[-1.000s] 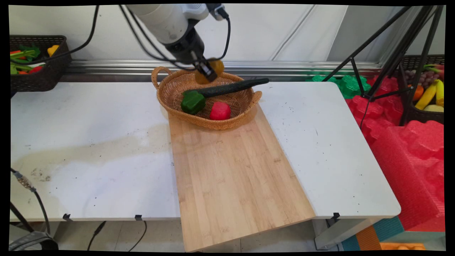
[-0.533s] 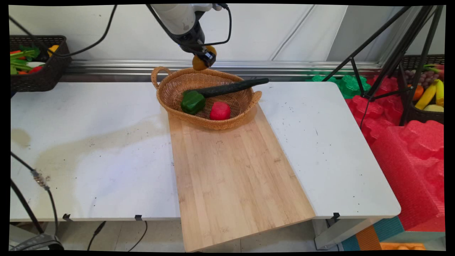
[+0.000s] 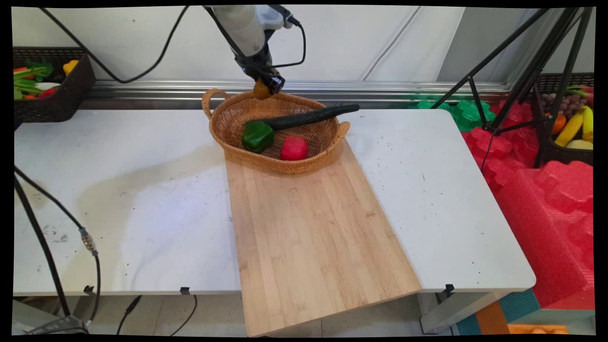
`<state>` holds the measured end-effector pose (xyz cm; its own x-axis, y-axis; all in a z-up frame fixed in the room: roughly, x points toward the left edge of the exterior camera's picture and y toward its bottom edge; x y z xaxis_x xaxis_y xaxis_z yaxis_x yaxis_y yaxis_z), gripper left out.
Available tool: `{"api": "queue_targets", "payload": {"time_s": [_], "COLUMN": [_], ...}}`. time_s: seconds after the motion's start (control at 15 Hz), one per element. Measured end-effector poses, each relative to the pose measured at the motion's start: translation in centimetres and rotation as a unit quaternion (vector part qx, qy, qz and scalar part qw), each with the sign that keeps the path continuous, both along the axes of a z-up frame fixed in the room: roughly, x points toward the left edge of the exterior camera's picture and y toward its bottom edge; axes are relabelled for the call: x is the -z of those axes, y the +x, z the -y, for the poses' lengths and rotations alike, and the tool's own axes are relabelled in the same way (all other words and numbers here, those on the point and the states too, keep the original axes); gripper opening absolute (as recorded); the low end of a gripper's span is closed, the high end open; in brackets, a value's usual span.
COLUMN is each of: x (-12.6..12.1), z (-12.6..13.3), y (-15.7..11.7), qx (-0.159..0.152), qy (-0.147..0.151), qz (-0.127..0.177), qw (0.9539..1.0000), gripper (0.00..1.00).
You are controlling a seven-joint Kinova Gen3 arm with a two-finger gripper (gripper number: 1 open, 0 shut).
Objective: Place the picked object in the vegetable basket
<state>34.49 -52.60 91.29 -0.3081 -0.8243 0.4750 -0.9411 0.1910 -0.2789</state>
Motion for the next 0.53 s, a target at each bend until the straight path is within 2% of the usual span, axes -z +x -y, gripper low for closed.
{"api": "queue_targets", "payload": {"time_s": [0.2,0.27,0.53], "x": [1.9,2.5,3.7], "z": [1.2,1.5,1.8], "y": [0.5,0.6,0.7], "qx": [-0.011,-0.012,-0.009], "qy": [0.01,0.012,0.012], "qz": [-0.001,-0.001,-0.001], "qw": [0.9999,0.9999,0.9999], "gripper": [0.0,1.0,1.0]}}
